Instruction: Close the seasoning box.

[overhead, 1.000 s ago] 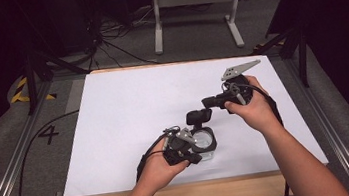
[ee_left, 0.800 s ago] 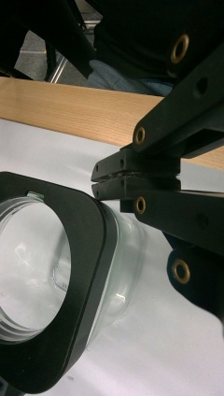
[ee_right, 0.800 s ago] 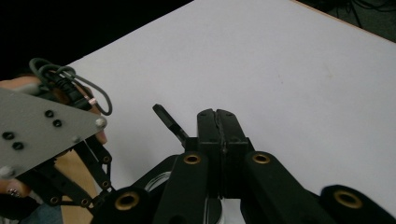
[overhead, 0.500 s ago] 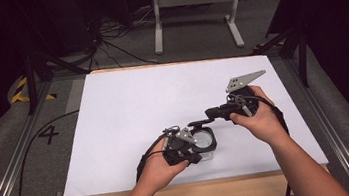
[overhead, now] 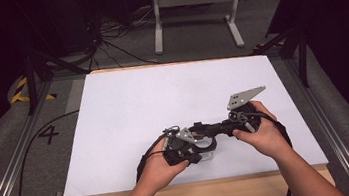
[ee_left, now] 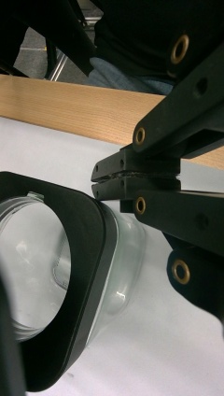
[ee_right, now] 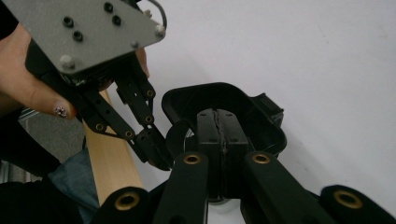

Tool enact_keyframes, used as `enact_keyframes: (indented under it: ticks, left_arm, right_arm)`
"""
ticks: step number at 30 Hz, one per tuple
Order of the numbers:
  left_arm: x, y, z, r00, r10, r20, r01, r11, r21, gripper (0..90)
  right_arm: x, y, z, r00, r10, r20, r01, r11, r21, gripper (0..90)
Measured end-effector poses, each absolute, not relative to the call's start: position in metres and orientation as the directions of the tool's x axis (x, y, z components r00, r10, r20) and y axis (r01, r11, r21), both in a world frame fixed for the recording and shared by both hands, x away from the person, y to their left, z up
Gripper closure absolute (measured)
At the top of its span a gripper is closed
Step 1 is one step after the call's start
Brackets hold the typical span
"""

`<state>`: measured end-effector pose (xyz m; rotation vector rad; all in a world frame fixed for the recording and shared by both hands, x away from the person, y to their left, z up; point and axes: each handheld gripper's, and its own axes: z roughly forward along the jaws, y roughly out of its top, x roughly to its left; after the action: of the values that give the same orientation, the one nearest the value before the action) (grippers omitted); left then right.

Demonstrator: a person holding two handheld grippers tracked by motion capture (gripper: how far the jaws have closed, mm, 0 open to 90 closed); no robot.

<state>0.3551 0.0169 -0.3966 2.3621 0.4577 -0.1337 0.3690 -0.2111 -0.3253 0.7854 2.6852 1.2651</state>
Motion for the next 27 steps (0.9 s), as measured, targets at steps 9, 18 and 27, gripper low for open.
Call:
enact_keyframes:
  ticks: [9, 18, 27]
  left_arm:
    - [0.355, 0.017, -0.396, 0.933, 0.294, -0.205, 0.355, -0.68, 0.641, 90.0]
    - [0.355, 0.017, -0.396, 0.933, 0.297, -0.202, 0.355, -0.683, 0.638, 90.0]
    - [0.355, 0.018, -0.396, 0.932, 0.295, -0.212, 0.36, -0.682, 0.636, 89.9]
  right_arm:
    - [0.362, -0.207, -0.343, -0.873, 0.457, 0.17, 0.433, 0.563, 0.704, 90.0]
    - [0.358, -0.202, -0.355, -0.873, 0.456, 0.173, 0.437, 0.575, 0.692, 90.0]
    - [0.358, -0.201, -0.355, -0.874, 0.458, 0.165, 0.434, 0.579, 0.69, 90.0]
